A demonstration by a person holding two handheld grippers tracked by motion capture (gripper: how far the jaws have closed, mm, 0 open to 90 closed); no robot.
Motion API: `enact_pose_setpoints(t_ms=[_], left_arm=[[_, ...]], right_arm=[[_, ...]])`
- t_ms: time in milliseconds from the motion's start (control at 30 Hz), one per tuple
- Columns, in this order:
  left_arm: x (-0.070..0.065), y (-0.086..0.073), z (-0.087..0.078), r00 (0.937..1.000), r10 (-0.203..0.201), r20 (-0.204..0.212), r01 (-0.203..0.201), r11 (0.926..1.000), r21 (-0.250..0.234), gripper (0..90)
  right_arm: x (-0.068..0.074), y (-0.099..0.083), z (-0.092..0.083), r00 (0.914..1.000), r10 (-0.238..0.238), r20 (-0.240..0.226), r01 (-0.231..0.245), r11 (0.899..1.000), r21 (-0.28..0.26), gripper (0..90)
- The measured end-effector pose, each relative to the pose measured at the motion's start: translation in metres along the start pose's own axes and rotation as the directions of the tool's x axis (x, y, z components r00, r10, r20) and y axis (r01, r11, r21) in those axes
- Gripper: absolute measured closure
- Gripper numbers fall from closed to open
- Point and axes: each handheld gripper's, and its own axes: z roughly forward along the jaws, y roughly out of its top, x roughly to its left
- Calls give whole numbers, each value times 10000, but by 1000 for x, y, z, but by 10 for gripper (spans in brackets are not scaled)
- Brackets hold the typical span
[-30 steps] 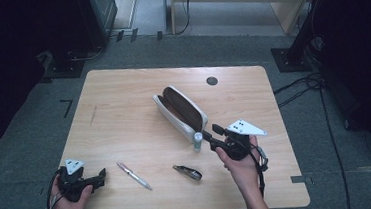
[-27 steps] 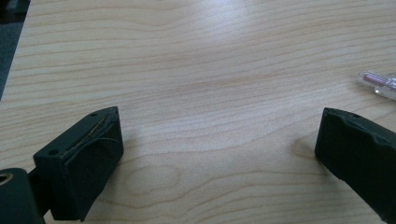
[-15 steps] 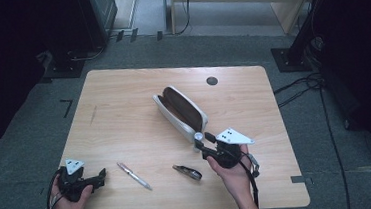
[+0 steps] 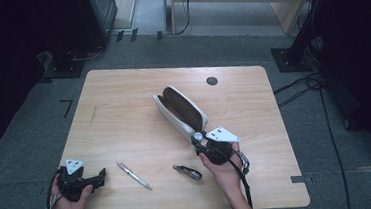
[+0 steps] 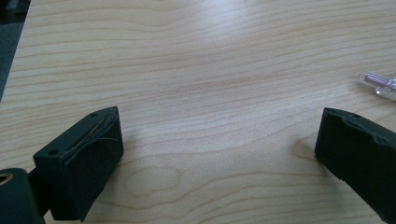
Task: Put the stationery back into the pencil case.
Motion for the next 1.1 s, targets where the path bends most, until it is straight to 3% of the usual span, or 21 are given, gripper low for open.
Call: enact_pose_setpoints(t_ms=[167, 500, 900, 1100], left_arm=[[0, 0, 0, 10000, -7, 5, 7, 10000, 1, 12], [0, 0, 0, 10000, -13, 4, 13, 10000, 0, 12], [0, 0, 0, 10000, -22, -1, 22, 10000, -18, 12], [0, 0, 0, 10000, 3, -4, -3, 10000, -1, 12]], right_arm=[[0, -2, 1, 9997, -194, 152, 191, 9996, 183, 661], [-3, 9, -18, 9998, 7, 212, -3, 9999, -163, 665], [-9, 51, -40, 9997, 69, 231, -43, 9941, -1085, 665], [-10, 69, -37, 9994, -27, 345, 69, 9924, -1225, 665]])
